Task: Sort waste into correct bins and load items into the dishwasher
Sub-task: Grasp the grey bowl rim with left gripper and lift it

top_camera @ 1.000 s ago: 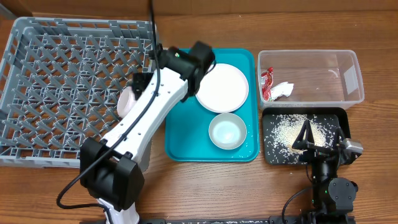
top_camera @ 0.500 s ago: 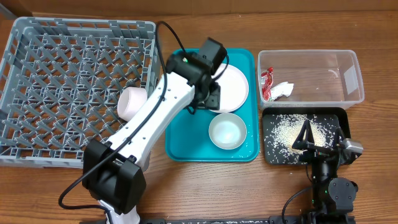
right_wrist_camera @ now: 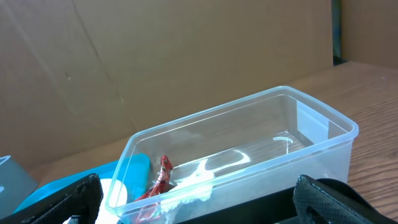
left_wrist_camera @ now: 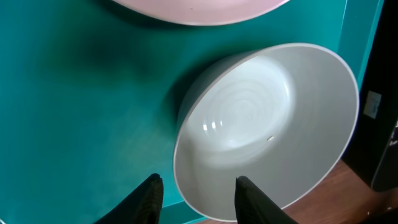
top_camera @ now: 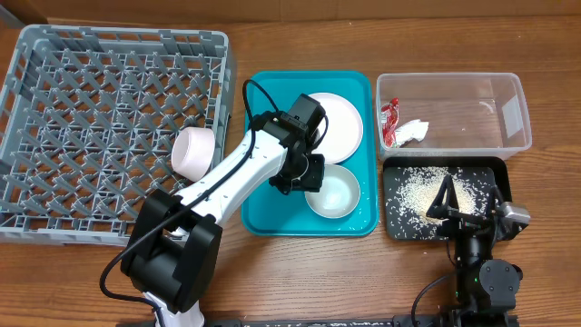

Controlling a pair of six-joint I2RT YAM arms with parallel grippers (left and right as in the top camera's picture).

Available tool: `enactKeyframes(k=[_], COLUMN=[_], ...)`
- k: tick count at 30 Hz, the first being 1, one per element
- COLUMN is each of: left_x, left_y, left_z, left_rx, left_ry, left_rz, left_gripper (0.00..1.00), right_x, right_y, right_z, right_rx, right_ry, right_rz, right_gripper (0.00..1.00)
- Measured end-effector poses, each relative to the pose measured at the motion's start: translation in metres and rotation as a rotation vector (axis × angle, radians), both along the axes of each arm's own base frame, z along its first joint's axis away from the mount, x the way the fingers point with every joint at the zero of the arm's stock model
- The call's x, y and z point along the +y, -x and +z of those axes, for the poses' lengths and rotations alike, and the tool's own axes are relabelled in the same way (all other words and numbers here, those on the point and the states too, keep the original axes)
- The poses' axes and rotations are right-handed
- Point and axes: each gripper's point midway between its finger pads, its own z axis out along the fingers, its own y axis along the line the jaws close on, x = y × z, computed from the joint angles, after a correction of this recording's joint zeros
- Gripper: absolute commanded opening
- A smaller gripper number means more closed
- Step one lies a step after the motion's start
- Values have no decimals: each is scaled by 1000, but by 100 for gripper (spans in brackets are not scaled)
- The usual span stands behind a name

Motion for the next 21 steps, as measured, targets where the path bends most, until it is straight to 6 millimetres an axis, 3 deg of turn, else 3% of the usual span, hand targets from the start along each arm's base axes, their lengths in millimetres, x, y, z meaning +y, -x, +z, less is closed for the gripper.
enactKeyframes(k=[10, 21], left_x=[15, 1], left_y=[2, 0], left_z=[-14, -12], left_rx=[-26, -59], left_ry=[-98, -80], left_rz=[1, 25], left_gripper=[38, 32], right_x=[0, 0], right_y=[0, 0], right_z=[0, 0], right_rx=[0, 0], right_ry=[0, 0], right_rz=[0, 0], right_gripper=[100, 100])
